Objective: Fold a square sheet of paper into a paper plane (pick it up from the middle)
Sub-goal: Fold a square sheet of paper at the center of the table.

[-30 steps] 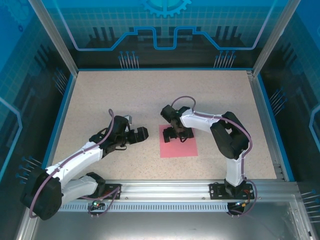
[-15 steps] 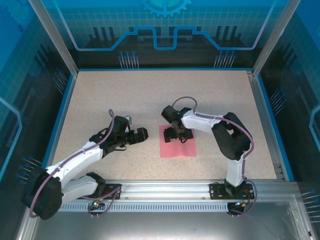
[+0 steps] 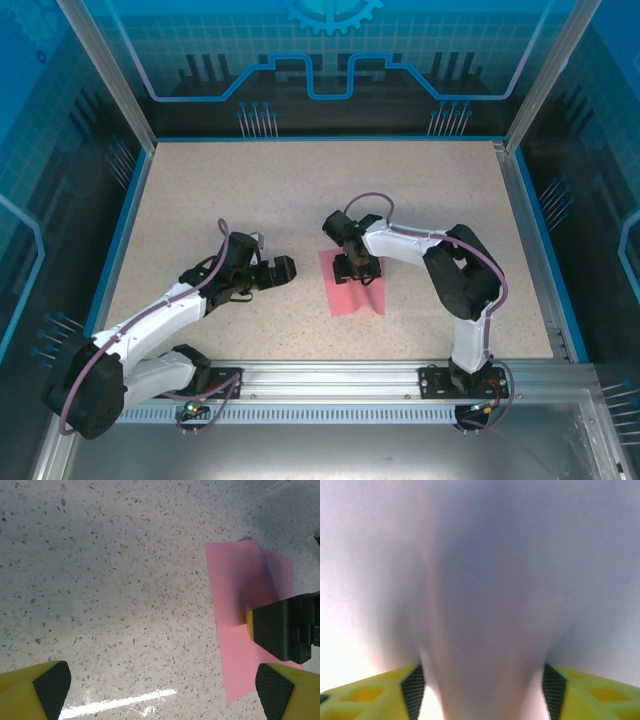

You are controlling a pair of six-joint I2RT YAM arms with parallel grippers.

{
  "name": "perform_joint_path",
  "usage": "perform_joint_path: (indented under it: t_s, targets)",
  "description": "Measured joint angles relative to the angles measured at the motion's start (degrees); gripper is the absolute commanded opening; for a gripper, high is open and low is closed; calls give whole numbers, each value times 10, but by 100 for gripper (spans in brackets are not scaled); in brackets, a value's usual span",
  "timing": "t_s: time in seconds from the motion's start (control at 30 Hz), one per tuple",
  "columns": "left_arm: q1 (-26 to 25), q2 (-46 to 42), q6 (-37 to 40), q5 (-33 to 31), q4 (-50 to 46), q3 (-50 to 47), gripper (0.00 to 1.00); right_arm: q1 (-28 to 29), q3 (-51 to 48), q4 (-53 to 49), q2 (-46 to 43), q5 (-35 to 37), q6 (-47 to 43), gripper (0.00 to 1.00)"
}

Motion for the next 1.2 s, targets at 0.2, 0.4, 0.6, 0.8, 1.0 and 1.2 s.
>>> perform_joint_path:
  t_s: [0.2,0.4,0.6,0.8,1.0,1.2]
  targets:
    - [0,0,0,0,-9,1,98,0,0,-5,-7,1,-1,40]
    - [0,0,0,-2,-11,4,98,-10,-13,5,-46,-18,1,28]
    - [0,0,0,-7,-15,6,98,-35,-47,41,-96,-65,3,27]
    - [3,0,-2,-4,-17,10,98,-57,-88,130,-158,-170,21,29]
    - [11,0,-18,41,1,14,99,-87,-142,295,-195,-276,81,31]
    - [14,16,-53,107,60,17,98,-110,-249,447,-194,-301,166,34]
